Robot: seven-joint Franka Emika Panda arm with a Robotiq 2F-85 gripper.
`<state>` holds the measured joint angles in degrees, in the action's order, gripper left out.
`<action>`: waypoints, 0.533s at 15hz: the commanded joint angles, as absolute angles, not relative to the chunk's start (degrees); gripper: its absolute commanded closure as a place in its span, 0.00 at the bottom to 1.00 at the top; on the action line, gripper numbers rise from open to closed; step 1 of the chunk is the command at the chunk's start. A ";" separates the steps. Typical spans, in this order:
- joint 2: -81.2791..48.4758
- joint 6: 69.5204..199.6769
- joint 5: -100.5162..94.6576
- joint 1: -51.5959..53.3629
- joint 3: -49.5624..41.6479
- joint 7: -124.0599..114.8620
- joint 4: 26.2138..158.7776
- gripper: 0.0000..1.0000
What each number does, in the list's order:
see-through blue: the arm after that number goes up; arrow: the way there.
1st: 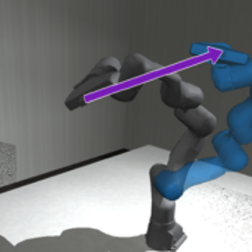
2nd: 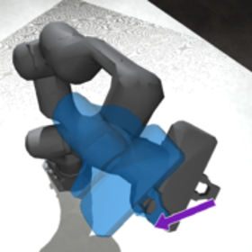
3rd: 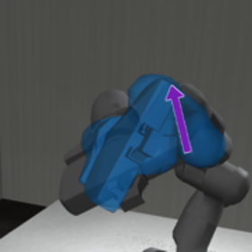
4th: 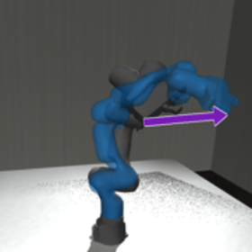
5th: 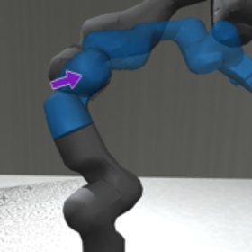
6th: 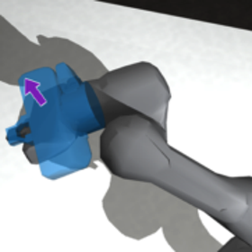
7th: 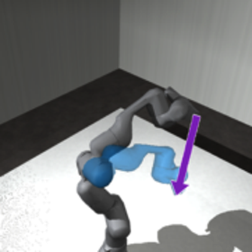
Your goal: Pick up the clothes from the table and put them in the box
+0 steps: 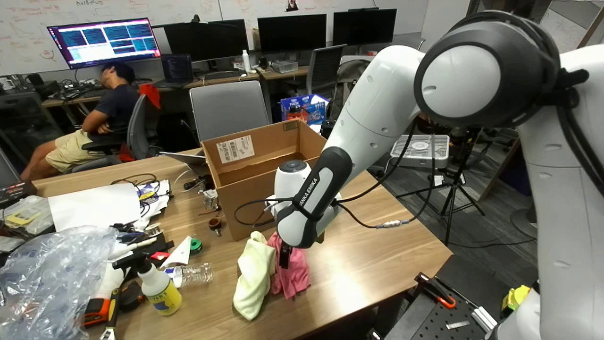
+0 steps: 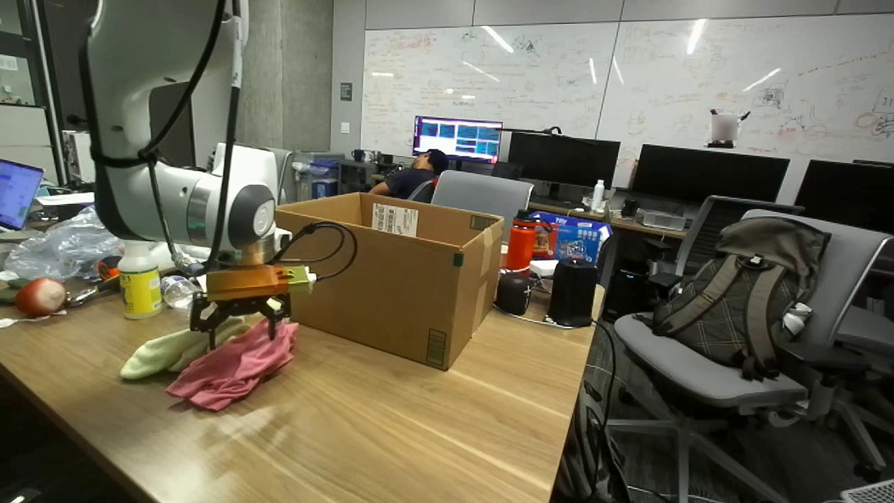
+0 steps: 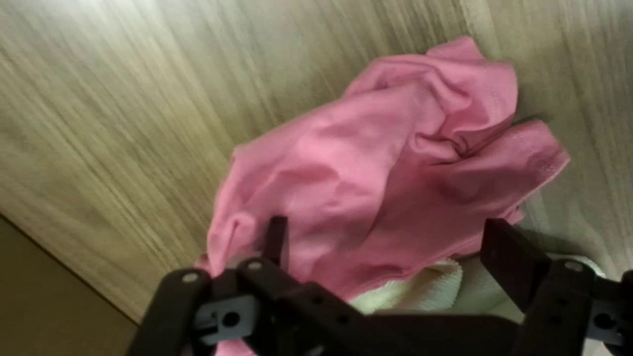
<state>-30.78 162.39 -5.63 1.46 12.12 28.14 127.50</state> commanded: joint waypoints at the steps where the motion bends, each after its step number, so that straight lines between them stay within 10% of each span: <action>1: -33.48 164.32 -9.58 2.25 9.87 26.52 125.23 0.00; 8: -37.16 164.84 -13.52 2.96 8.23 25.30 124.50 0.00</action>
<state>-35.50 163.75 -11.54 1.79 9.11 27.12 125.73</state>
